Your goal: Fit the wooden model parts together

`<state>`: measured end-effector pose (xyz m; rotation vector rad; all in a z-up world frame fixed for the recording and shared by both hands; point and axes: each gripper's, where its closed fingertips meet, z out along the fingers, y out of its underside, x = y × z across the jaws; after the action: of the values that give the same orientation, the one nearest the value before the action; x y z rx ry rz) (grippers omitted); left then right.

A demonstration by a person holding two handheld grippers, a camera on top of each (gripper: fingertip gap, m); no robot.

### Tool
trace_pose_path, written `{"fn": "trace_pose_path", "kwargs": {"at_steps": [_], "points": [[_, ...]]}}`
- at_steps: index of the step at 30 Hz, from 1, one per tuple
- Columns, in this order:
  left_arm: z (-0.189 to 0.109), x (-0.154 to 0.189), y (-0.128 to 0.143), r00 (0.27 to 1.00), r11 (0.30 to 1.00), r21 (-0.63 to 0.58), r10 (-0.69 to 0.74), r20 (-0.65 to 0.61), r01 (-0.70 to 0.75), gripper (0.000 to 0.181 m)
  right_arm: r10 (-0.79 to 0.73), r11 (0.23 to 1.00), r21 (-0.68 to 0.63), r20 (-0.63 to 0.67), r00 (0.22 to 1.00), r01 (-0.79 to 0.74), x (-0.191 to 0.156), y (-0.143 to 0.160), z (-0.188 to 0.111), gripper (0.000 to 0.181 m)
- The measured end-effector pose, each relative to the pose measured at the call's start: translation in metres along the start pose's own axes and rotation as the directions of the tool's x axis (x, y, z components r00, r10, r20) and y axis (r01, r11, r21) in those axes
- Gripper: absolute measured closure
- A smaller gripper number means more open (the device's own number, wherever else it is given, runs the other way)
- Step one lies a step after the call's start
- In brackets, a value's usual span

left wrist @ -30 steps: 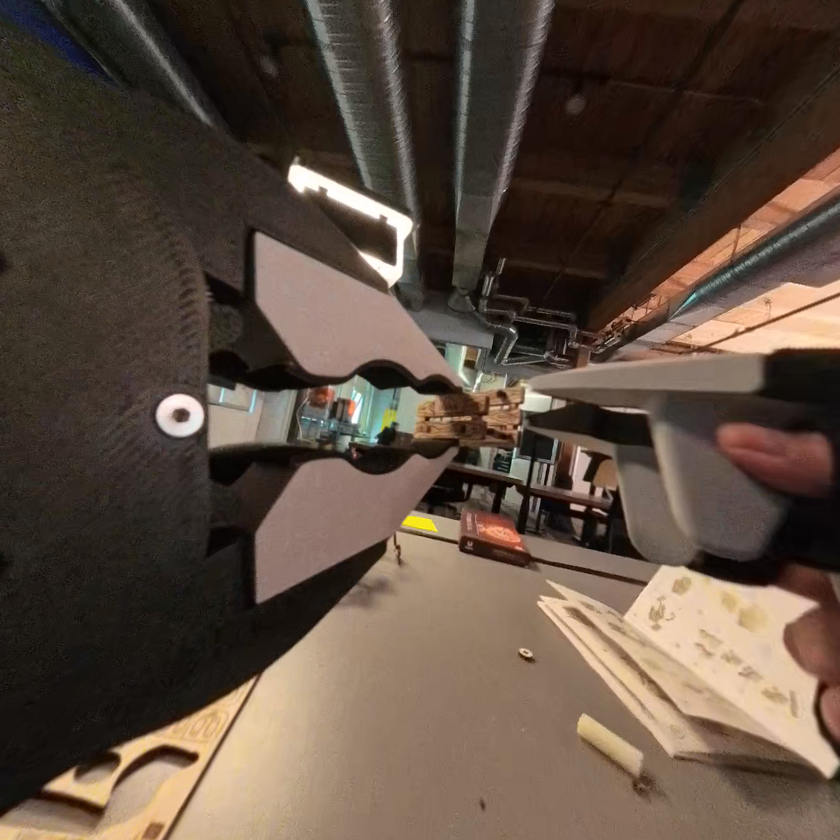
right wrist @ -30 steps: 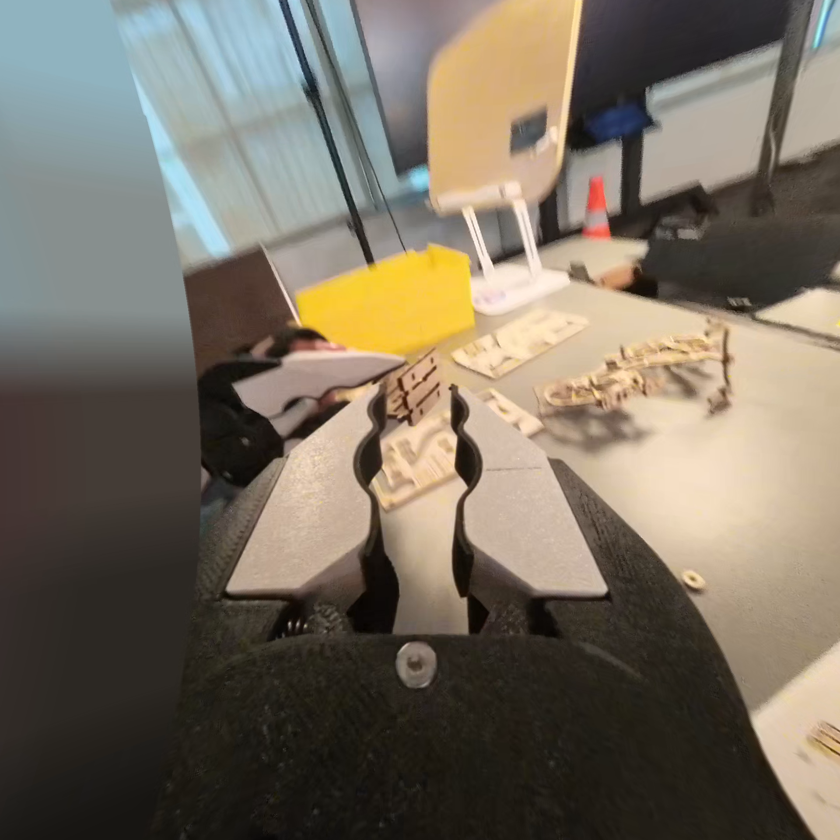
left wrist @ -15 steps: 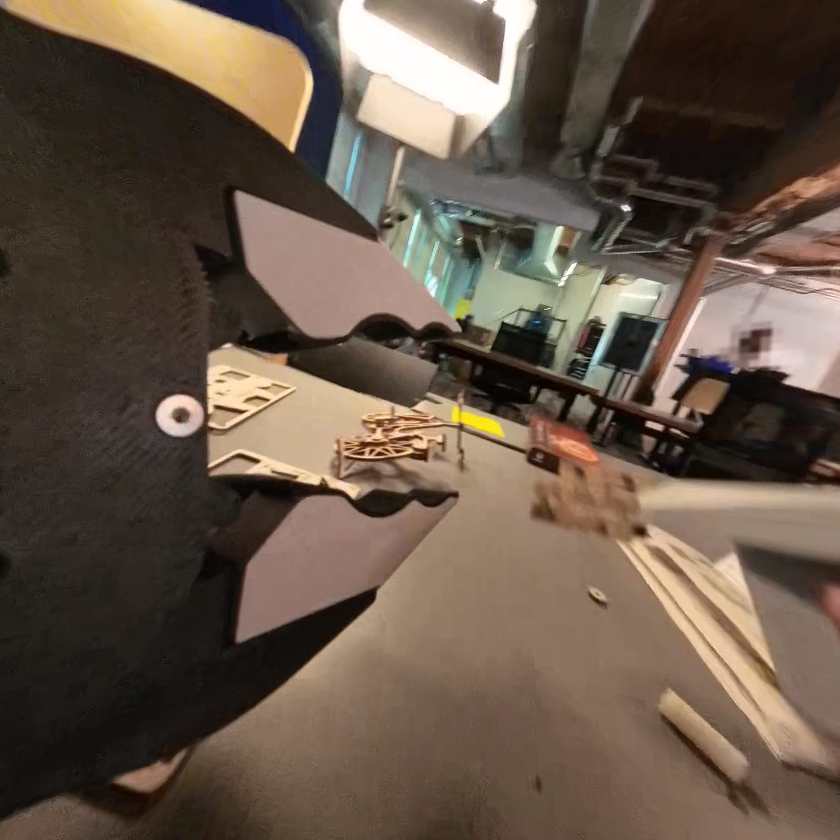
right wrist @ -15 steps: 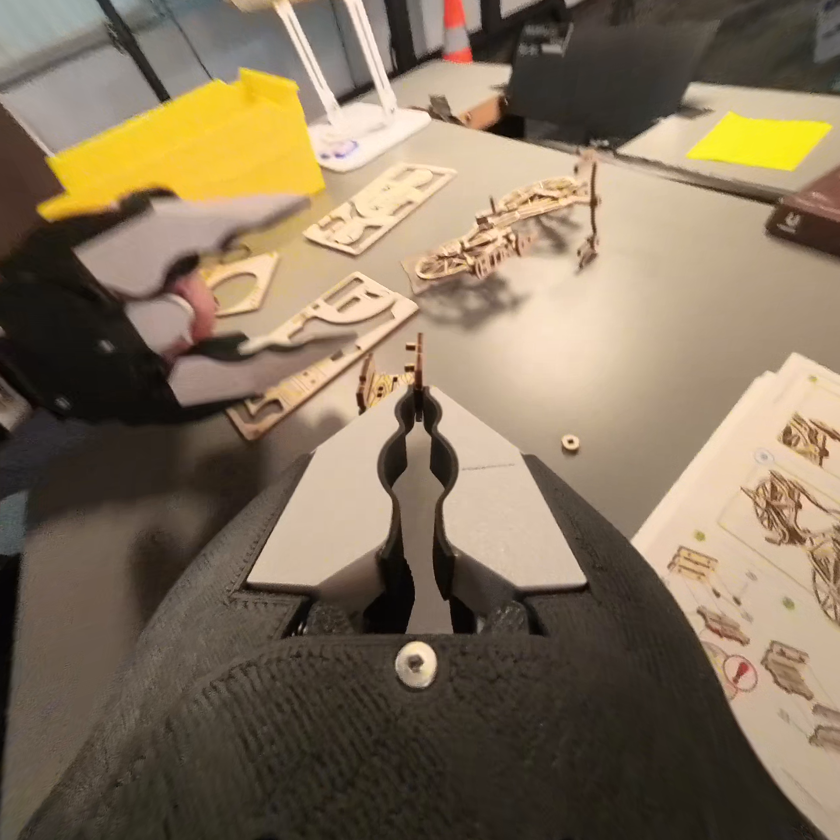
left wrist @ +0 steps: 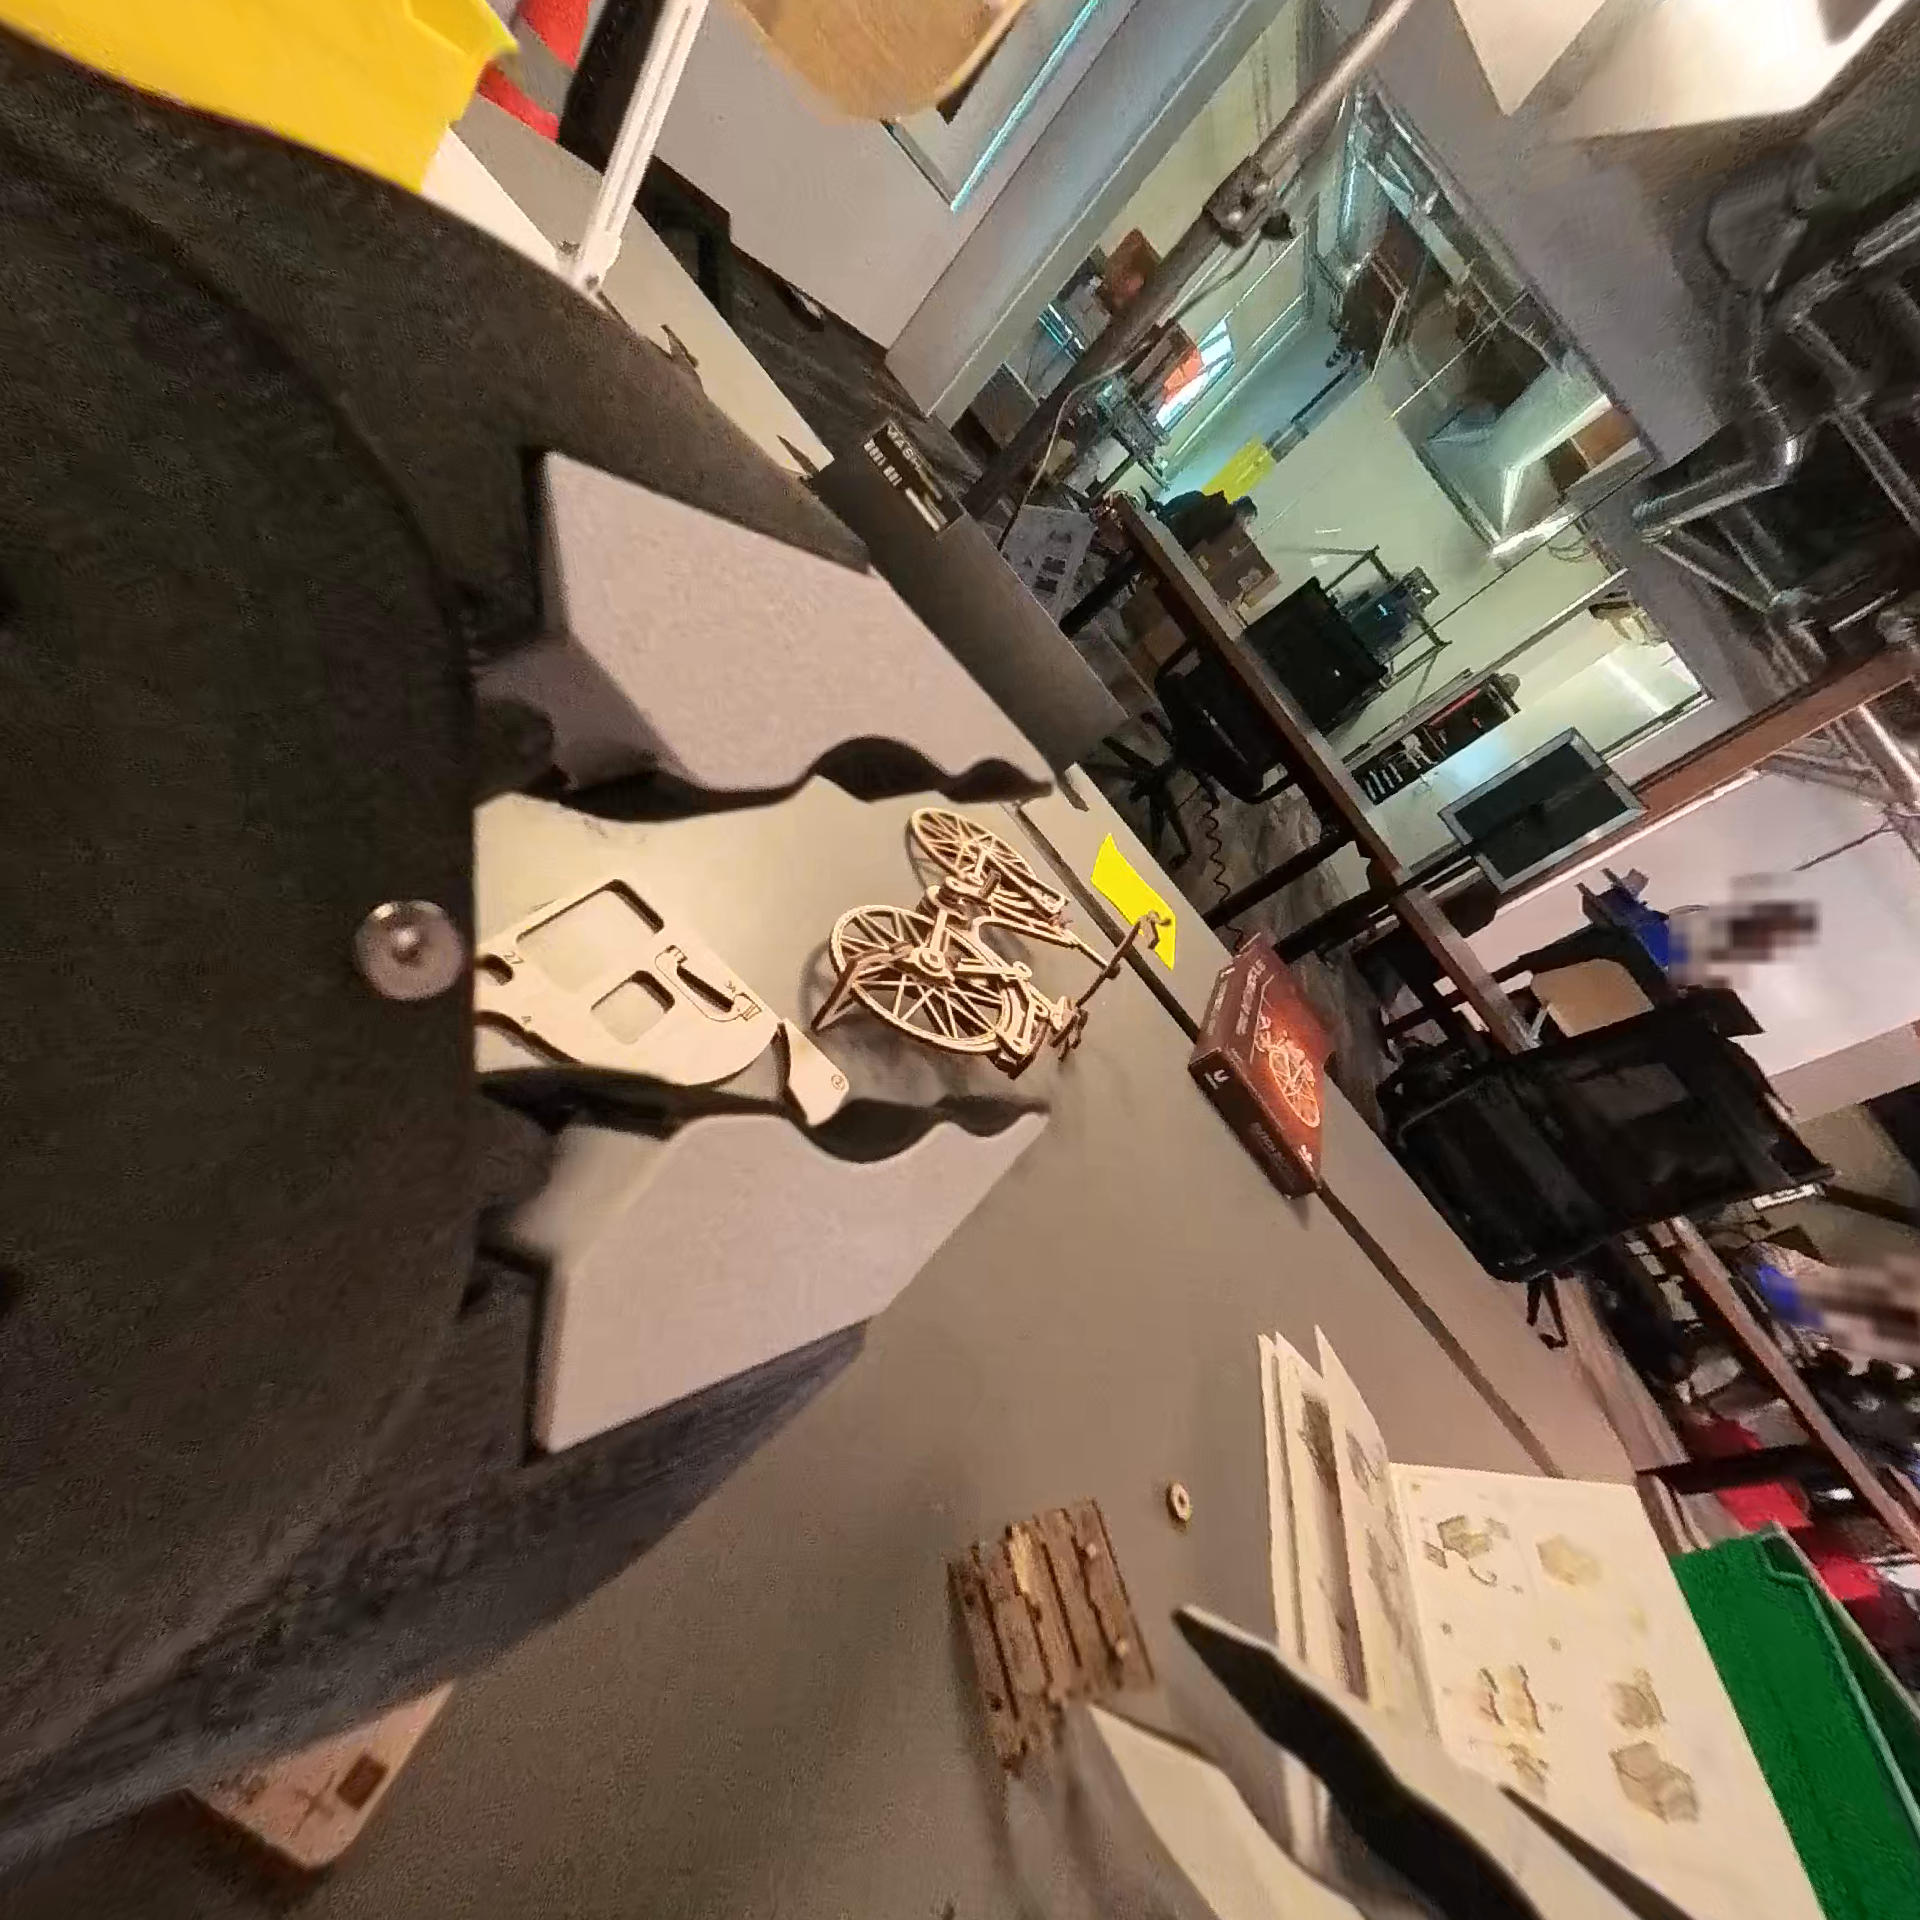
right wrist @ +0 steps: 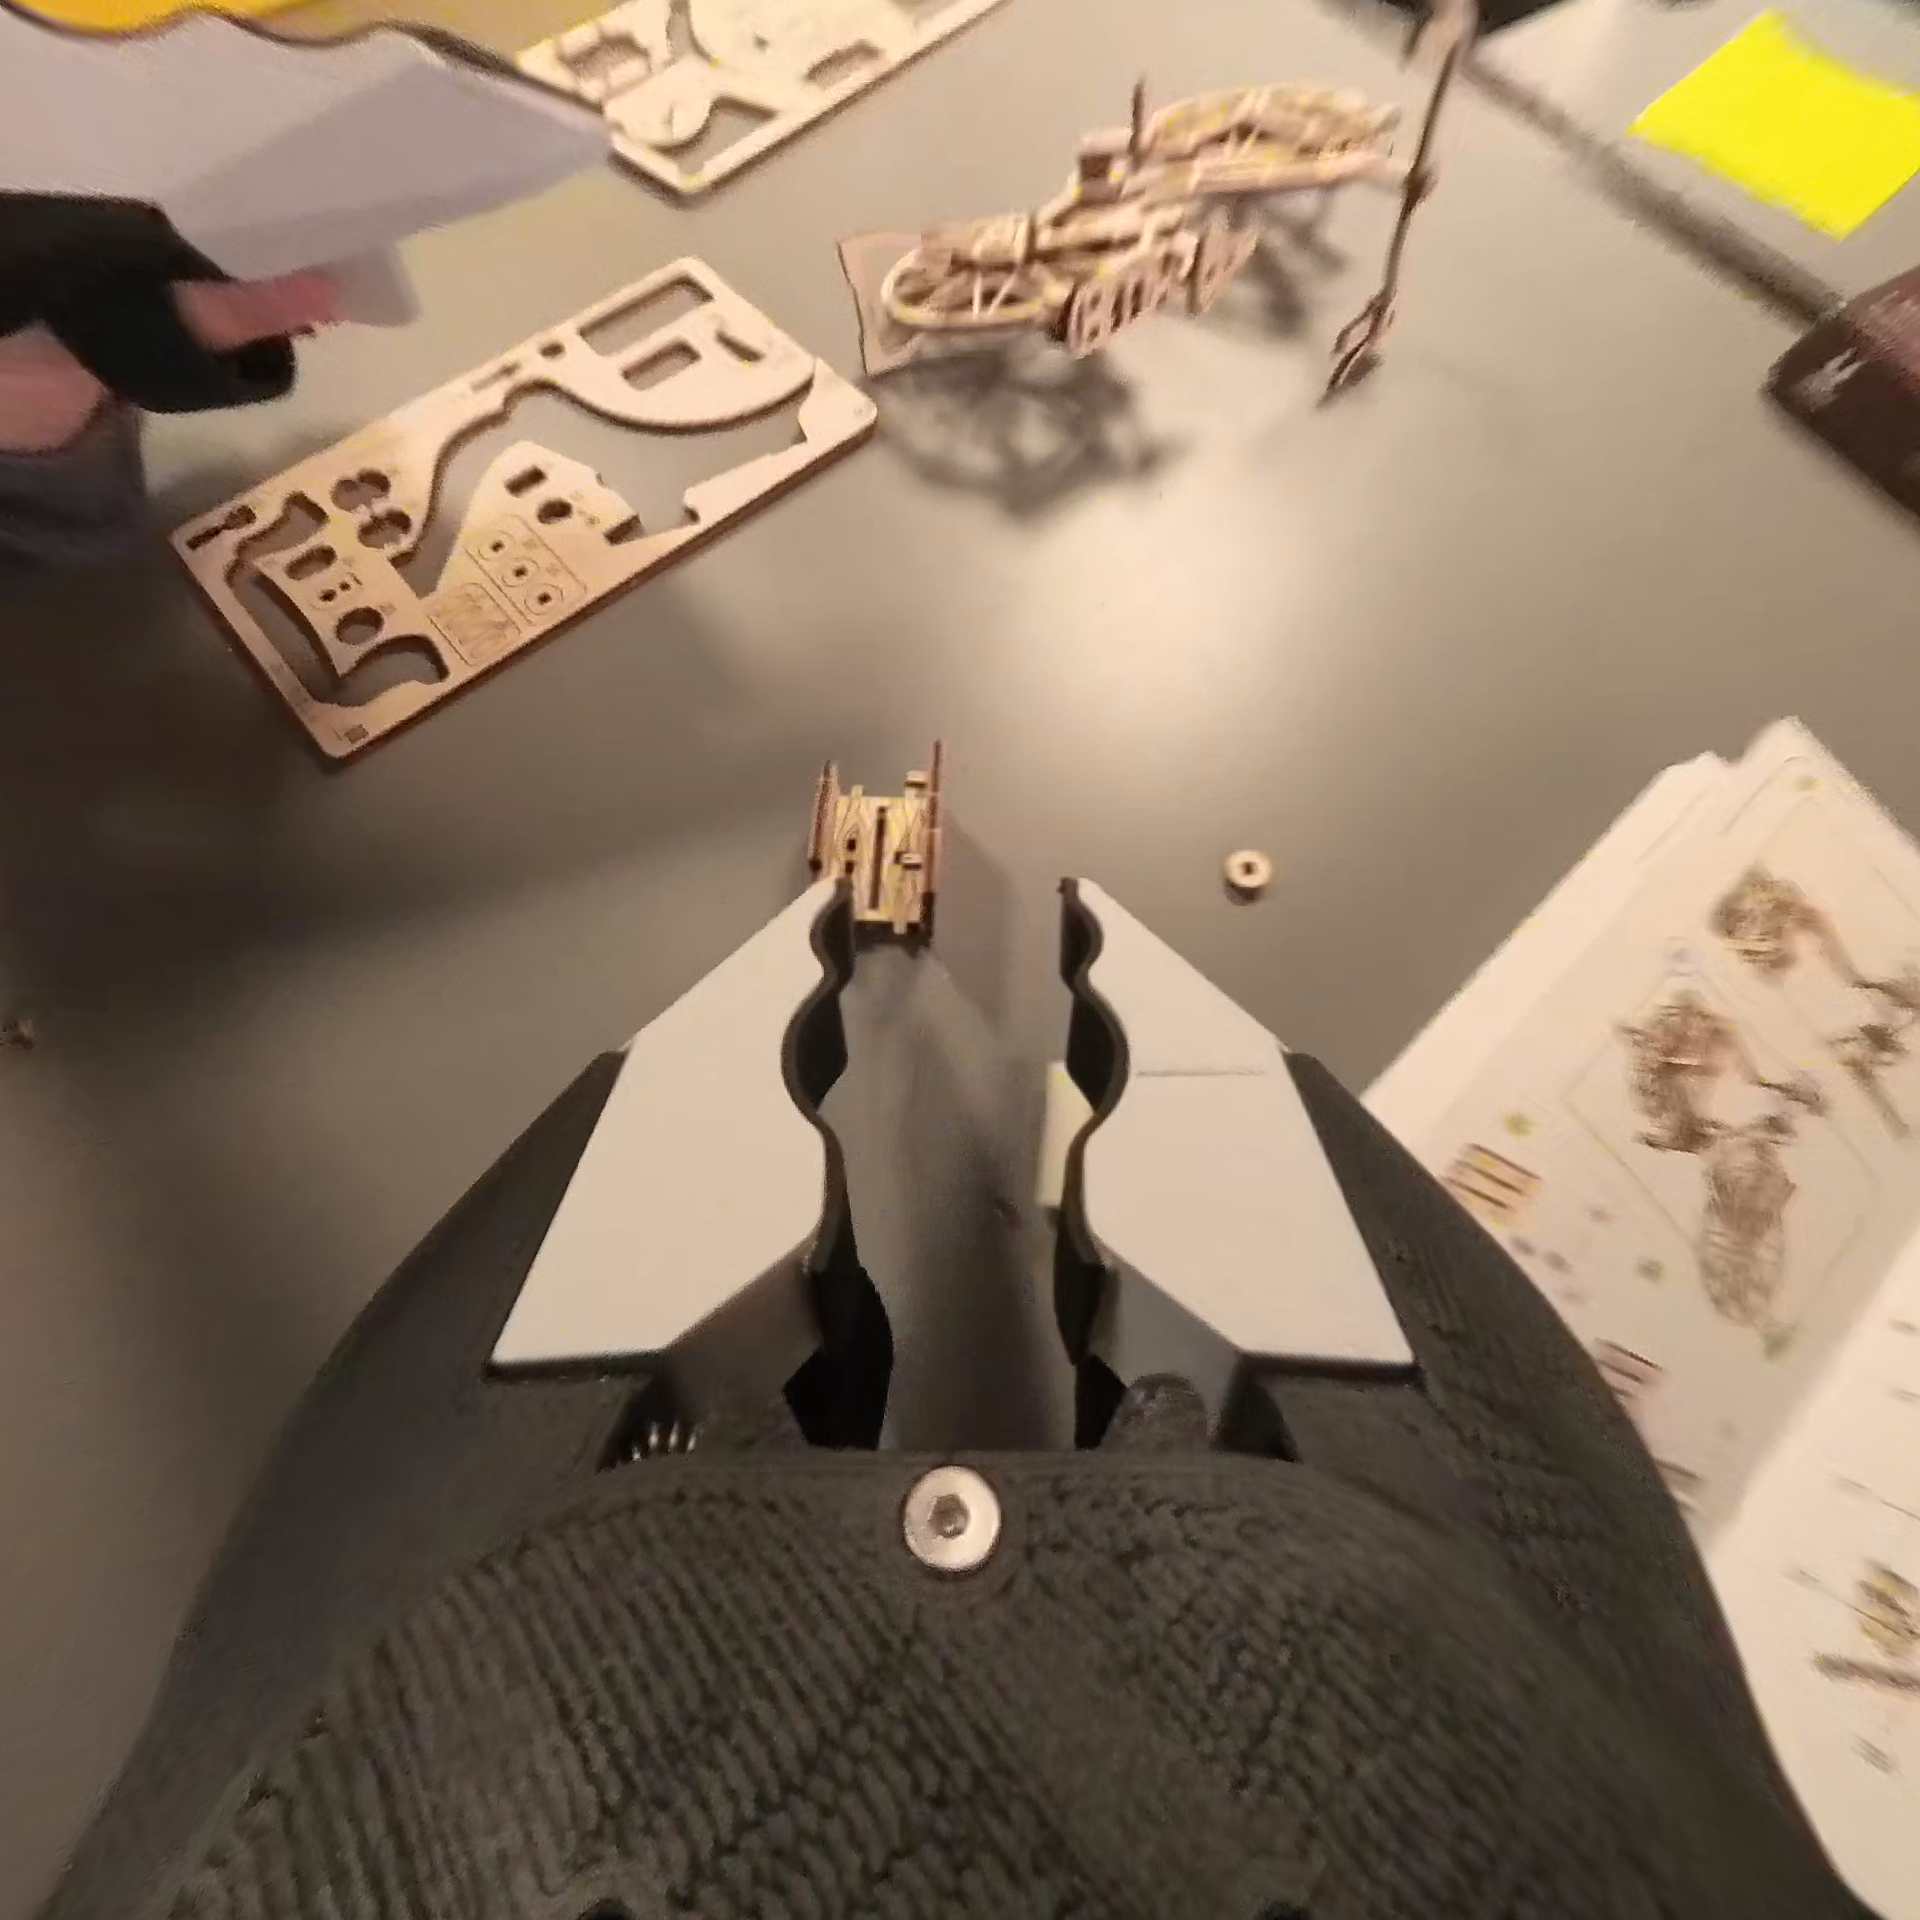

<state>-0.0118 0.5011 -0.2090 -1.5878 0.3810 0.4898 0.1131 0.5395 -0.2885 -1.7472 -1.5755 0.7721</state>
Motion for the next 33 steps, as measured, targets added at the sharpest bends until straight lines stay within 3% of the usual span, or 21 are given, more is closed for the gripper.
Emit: {"fn": "trace_pose_path", "kwargs": {"at_steps": [2,5,7,9,11,14,25,33], "points": [[-0.002,-0.004,-0.004,0.998,0.997,0.038,-0.067,0.009,0.066,0.126,-0.034,0.995,0.097,-0.044,0.998,0.038,0.011,-0.013,-0.019,0.137],[-0.008,-0.020,-0.009,0.965,0.957,0.137,-0.262,0.015,0.257,0.126,-0.038,0.924,0.362,-0.233,0.972,0.123,0.042,-0.043,-0.061,0.136],[-0.013,-0.029,-0.012,0.936,0.915,0.207,-0.352,-0.004,0.345,0.126,0.023,0.783,0.588,-0.358,0.933,0.206,0.056,-0.063,-0.100,0.144],[-0.016,-0.037,-0.014,0.928,0.899,0.253,-0.372,0.009,0.357,0.127,0.111,0.644,0.698,-0.489,0.865,0.312,0.071,-0.065,-0.137,0.155],[-0.019,-0.040,-0.016,0.920,0.884,0.281,-0.391,0.005,0.374,0.129,0.165,0.615,0.686,-0.593,0.788,0.388,0.086,-0.056,-0.156,0.164],[-0.023,-0.036,-0.025,0.919,0.869,0.318,-0.393,-0.027,0.380,0.133,0.142,0.663,0.626,-0.643,0.752,0.410,0.098,-0.048,-0.149,0.173],[-0.024,0.000,-0.042,0.947,0.883,0.346,-0.280,-0.157,0.318,0.146,-0.005,0.664,0.570,-0.645,0.765,0.484,0.110,-0.058,-0.124,0.181],[-0.016,0.005,-0.036,0.954,0.901,0.319,-0.252,-0.166,0.293,0.145,0.030,0.632,0.618,-0.623,0.782,0.468,0.122,-0.057,-0.136,0.179]]}}
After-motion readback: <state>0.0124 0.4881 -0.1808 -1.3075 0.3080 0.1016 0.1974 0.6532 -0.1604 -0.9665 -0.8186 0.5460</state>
